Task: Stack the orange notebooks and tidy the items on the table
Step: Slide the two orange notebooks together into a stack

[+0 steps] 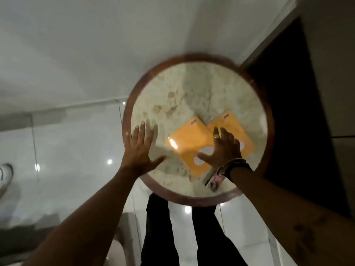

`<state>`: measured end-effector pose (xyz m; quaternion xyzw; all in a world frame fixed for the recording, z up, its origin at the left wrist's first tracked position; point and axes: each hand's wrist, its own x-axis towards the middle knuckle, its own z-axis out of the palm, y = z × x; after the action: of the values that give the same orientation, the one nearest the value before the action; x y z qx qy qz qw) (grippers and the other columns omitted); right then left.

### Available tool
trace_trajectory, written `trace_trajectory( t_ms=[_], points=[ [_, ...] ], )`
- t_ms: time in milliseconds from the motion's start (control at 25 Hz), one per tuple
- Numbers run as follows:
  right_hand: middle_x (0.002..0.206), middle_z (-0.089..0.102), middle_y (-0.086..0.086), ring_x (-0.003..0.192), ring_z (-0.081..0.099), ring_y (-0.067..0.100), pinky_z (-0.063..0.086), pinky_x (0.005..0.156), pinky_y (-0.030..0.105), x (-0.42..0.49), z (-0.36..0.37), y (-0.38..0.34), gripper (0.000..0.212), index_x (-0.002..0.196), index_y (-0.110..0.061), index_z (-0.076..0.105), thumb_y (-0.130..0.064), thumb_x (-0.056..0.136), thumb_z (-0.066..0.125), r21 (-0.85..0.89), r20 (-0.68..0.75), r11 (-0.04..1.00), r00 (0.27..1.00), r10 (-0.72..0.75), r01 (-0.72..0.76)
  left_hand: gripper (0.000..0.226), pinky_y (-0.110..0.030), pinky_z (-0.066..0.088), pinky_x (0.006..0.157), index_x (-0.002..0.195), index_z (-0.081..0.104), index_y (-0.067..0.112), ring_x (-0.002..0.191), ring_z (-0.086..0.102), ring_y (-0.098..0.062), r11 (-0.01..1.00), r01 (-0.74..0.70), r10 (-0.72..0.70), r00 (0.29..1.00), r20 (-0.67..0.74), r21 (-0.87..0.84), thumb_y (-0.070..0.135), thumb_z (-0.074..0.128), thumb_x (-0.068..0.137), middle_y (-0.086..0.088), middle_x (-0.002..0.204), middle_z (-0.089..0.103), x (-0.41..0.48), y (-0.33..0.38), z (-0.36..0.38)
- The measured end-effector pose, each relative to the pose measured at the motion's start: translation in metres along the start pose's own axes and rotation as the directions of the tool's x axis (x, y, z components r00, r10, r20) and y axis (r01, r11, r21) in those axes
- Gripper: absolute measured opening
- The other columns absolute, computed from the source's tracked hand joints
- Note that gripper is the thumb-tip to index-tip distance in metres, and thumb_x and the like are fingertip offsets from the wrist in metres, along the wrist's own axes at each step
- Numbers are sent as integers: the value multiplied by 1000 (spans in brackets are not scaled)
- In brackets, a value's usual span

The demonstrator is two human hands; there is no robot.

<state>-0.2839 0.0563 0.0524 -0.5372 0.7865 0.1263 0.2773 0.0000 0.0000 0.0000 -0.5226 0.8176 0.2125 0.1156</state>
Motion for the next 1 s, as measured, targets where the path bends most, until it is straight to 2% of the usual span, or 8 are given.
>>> trace_trajectory(
  t_ms=[120, 240, 400, 520, 640, 760, 920, 1000],
  points=[
    [150, 32, 15, 135, 35, 39, 33, 105, 57, 25, 42, -5, 125, 150, -12, 21, -82, 55, 62, -33, -4, 996, 996, 87, -87, 130, -66, 9, 125, 167, 6, 15, 159, 3, -44, 998, -24, 21, 999, 43, 58, 99, 33, 72, -21, 172, -6, 24, -7, 50],
    [138, 39, 18, 124, 40, 41, 35, 99, 56, 38, 57, -10, 126, 143, -13, 32, -77, 43, 75, -31, -55, 984, 983, 173, -175, 134, -63, 0, 125, 167, 3, 15, 160, -1, -43, 998, -8, 10, 1000, -28, 57, 102, 34, 69, -19, 172, -9, 25, -7, 76],
    [127, 51, 15, 115, 47, 38, 38, 93, 51, 56, 47, -5, 121, 130, -11, 46, -68, 30, 83, 114, -78, 959, 960, 270, -261, 137, -60, -6, 125, 166, 1, 17, 161, -1, -41, 999, -15, 19, 994, -106, 33, 100, 43, 66, -18, 173, -7, 29, -12, 83],
    [111, 60, 15, 108, 56, 37, 48, 87, 46, 68, 36, -6, 82, 106, -5, 61, -53, 46, 89, 321, 5, 912, 964, 267, -254, 136, -61, -4, 125, 166, 12, 15, 160, 3, -41, 999, 0, 3, 995, -96, 36, 99, 45, 64, -18, 173, -2, 28, -8, 81],
    [97, 67, 26, 86, 65, 39, 52, 71, 39, 74, 12, -10, 43, 98, 4, 65, -26, 72, 83, 714, 37, 675, 973, 229, -185, 136, -62, 1, 125, 165, 18, 14, 160, 4, -41, 999, 4, 0, 995, -100, 41, 100, 43, 64, -18, 173, 0, 29, -9, 81],
    [97, 69, 17, 81, 65, 21, 53, 72, 27, 92, -10, -24, 36, 116, 3, 65, -11, 84, 72, 825, -76, 563, 976, 202, -53, 136, -60, -5, 126, 166, 17, 15, 161, -1, -38, 999, 11, -7, 995, -98, 38, 101, 44, 63, -16, 174, -5, 29, -9, 83],
    [100, 70, 18, 88, 64, 23, 50, 80, 33, 138, -16, -57, 34, 117, 3, 65, -6, 84, 70, 929, -29, 362, 962, 271, -74, 136, -58, -7, 126, 166, 8, 18, 161, -8, -35, 999, 17, -12, 994, -109, 48, 101, 43, 64, -14, 174, -7, 29, -11, 83],
    [94, 70, 15, 83, 63, 25, 47, 75, 32, 155, -9, -65, 34, 113, 1, 67, -14, 83, 72, 889, -25, 442, 954, 300, -116, 137, -58, -6, 127, 166, 4, 19, 161, -8, -35, 998, 24, -19, 995, -96, 52, 101, 42, 63, -14, 174, -7, 28, -10, 83]
  ],
)
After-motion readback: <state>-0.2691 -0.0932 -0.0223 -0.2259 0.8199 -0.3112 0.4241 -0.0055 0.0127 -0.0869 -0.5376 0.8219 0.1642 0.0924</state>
